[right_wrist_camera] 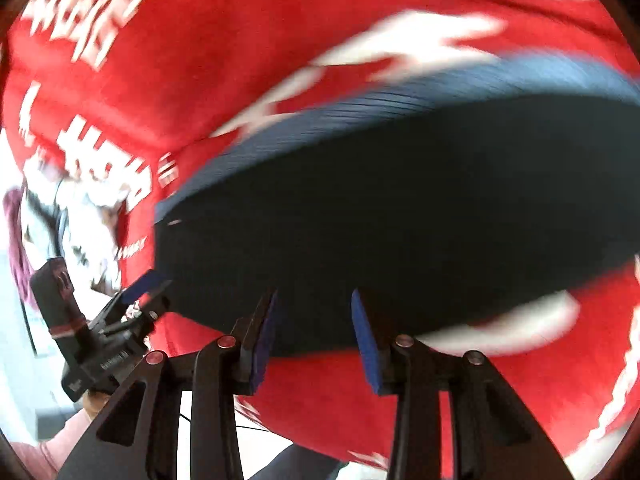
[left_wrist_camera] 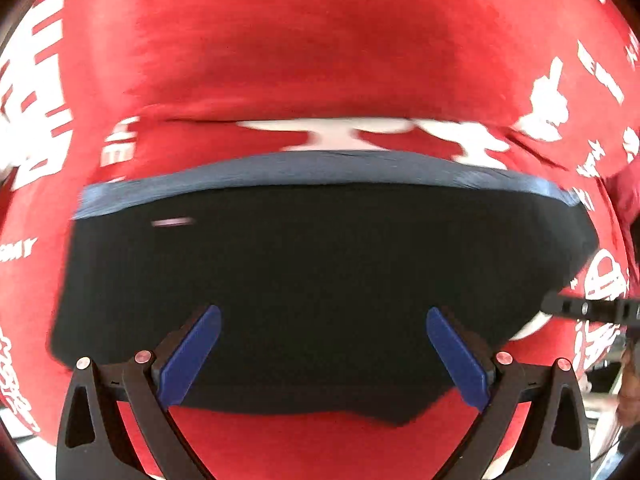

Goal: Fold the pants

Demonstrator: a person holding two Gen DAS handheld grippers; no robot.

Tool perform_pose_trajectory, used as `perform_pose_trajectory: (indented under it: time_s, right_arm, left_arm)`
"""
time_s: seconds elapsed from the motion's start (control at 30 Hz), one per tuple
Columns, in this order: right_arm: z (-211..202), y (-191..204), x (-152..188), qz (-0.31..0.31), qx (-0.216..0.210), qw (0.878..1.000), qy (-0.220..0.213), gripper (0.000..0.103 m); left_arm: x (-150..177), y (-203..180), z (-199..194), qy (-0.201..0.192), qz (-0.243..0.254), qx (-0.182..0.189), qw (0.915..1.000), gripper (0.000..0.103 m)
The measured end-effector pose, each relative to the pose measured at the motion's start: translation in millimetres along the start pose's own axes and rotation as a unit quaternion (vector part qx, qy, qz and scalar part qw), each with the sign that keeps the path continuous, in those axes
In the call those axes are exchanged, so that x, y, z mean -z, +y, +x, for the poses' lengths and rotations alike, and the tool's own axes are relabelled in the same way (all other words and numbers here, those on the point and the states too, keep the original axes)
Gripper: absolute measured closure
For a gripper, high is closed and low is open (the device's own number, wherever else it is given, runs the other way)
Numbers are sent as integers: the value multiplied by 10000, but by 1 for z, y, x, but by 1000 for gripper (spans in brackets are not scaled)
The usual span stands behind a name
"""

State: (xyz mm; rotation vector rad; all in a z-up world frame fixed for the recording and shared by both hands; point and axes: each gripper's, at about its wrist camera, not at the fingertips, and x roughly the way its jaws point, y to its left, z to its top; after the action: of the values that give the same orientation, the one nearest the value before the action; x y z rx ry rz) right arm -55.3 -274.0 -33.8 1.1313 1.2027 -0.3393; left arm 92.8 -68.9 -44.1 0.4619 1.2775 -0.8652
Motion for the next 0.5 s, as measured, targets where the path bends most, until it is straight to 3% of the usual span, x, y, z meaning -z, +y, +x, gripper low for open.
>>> perform_pose_trajectory:
  time_s: [0.1, 0.23, 0.3, 0.37, 0.5]
  right_arm:
    - [-23, -53, 13, 526, 57, 9985, -107, 61]
    - [-46, -111, 29, 1097, 2, 9937, -213, 61]
    - [-55, -132, 36, 1237, -20, 9919, -273, 61]
    - [-63, -151, 41, 1389, -56, 9897, -338, 61]
    - [-76, -185, 47, 1754, -164, 9832, -484, 61]
  left_arm:
    - [1, -44, 19, 166, 261, -54, 9995, 0]
    - [26, -77, 57, 787, 673, -549, 9931, 0]
    - [34, -82, 50, 559, 664, -670, 9940, 0]
    - [37, -87, 48, 828, 772, -701, 9911, 0]
    - [30, -103, 33, 850, 862, -649, 9905, 0]
